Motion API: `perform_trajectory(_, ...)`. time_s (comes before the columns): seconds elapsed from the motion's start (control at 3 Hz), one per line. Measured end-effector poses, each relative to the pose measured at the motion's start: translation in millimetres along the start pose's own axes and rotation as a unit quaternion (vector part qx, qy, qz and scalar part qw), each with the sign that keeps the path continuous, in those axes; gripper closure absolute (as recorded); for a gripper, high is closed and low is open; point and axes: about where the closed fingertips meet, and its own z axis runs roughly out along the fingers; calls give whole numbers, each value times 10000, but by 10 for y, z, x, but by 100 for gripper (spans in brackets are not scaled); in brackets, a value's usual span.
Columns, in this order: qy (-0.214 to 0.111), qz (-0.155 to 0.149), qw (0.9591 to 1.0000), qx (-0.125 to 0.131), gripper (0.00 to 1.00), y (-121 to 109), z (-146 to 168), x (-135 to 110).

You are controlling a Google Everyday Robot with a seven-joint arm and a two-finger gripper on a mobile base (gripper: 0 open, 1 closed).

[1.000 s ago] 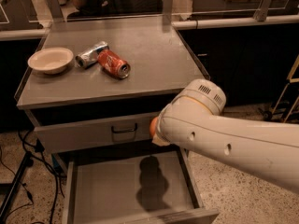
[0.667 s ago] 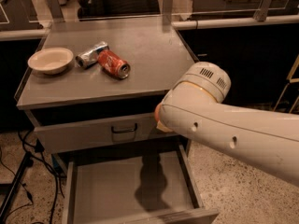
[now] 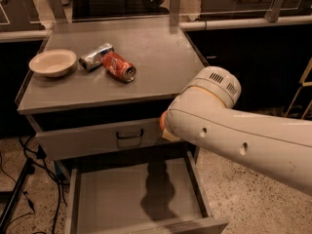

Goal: Pick orange from middle drawer and place on counter

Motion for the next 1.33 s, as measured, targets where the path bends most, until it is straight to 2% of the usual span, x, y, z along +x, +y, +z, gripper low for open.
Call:
perform_trajectory(0.67,116,-87,9991,403,100,-415,-239,-62)
perform_trajectory(1.0,147,-123,9974,698,100,-665,-350,-97)
perform_trajectory(1.33,149,-135,9973,710,100,-674,-349,-99)
